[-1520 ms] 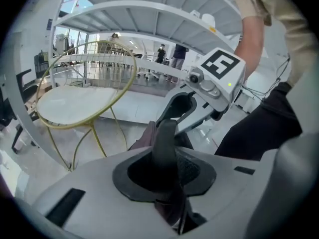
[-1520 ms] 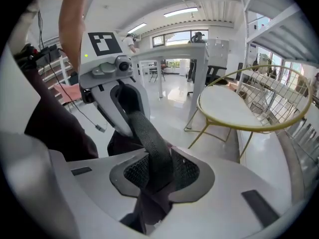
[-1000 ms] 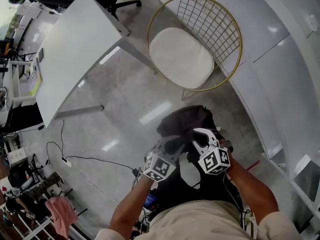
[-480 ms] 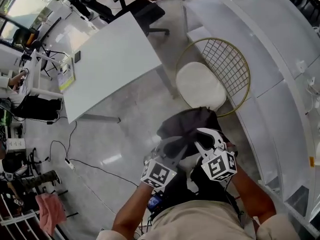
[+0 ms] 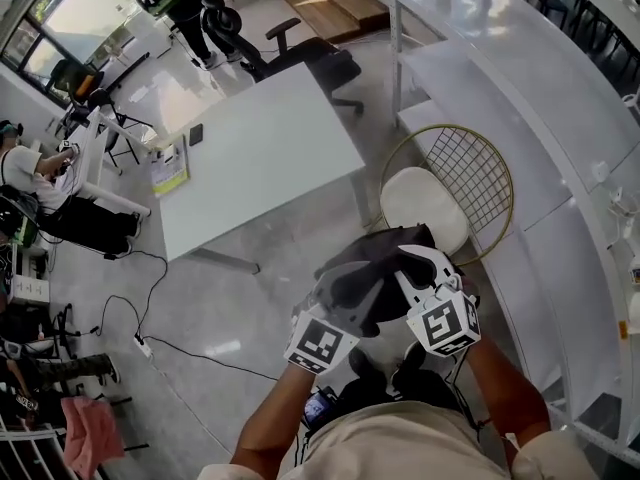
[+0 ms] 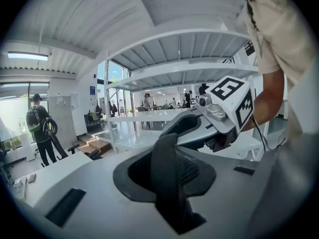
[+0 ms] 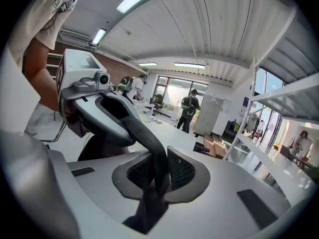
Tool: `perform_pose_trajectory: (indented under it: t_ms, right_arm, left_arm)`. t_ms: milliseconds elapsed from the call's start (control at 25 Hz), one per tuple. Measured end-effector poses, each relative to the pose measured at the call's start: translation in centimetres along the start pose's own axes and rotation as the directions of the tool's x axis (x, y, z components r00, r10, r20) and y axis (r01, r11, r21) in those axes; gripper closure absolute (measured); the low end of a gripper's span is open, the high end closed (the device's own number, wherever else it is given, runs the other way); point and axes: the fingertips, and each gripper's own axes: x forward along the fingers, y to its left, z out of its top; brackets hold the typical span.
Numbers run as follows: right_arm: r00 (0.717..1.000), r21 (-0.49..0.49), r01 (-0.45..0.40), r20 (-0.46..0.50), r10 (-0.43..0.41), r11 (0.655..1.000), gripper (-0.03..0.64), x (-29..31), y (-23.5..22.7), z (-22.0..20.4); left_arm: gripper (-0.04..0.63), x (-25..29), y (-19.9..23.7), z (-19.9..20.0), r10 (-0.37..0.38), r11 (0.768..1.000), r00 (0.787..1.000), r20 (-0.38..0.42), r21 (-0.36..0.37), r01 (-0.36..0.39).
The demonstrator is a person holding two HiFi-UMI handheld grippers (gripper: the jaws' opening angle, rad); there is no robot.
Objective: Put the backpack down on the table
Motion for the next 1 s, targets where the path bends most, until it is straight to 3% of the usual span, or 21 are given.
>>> perform_pose_trajectory:
  t_ms: [200,400,640,1000]
  right_arm:
    - [0.996,-0.019,0.073,0.048,-0.072,0.997,0.566,2.2,-0.2,5.7]
    - [0.991,-0.046,0.105,0.087,-0.101,0.993,0.569,5.0,-0.3,10.5]
    - [0.988,-0.078,0.074,0.139,-0.063,0.994,0.569,9.8,-2.7,15.7]
    - [0.975,-0.137,-0.044,0.209,0.072,0.99,0.568,19.1,-7.3,21.1]
  left_arm:
    - [0.508,-3.3,4.2,3.2,0.019,0.999,0.996,0.083,0.04,-0.022]
    - [0.508,-5.9,8.7,5.2,0.047,0.994,0.993,0.111,0.089,-0.057]
    - [0.508,-6.9,15.4,7.7,0.115,0.984,0.984,0.14,0.12,-0.132]
    - [0.508,-5.8,26.5,9.3,0.263,0.962,0.951,0.162,0.029,-0.271]
